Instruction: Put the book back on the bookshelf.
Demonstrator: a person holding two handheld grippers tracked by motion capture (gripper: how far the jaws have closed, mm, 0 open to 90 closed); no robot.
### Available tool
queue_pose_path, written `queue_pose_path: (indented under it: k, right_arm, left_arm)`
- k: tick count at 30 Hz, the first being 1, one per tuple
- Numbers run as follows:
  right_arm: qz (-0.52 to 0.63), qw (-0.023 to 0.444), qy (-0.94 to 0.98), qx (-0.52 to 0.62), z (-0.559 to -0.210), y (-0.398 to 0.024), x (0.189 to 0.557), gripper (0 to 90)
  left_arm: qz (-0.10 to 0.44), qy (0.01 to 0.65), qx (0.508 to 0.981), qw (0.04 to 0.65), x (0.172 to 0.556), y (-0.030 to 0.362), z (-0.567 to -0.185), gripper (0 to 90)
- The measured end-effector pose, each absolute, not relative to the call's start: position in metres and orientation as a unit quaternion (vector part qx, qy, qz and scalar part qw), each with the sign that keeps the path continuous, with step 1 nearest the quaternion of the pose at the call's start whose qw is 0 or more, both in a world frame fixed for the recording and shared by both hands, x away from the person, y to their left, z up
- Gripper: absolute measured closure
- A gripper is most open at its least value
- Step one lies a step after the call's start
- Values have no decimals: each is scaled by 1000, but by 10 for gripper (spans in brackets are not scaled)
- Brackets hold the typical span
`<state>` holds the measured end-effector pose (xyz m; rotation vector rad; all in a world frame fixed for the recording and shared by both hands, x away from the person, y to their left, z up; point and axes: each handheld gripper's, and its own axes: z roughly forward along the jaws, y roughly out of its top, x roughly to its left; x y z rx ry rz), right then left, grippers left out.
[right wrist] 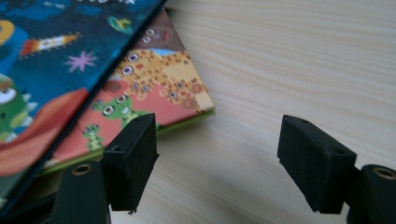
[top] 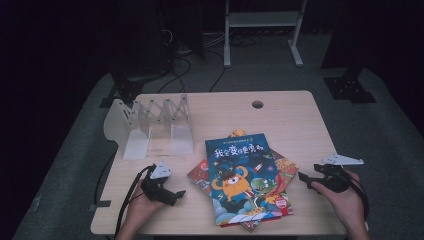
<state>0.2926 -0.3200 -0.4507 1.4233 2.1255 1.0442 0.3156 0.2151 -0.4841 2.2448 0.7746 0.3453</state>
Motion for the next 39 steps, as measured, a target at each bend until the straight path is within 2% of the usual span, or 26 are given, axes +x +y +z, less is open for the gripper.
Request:
queue_pose_path:
  k: [14,39]
  right_arm:
    - [383,194,767,477,-430,-307,308,295]
    - [381,168,797,437,-420,-260,375,288]
  left_arm:
    - [134,301,872,362,316,215,-484,0]
    - [134,301,872,363,316,215,-484,0]
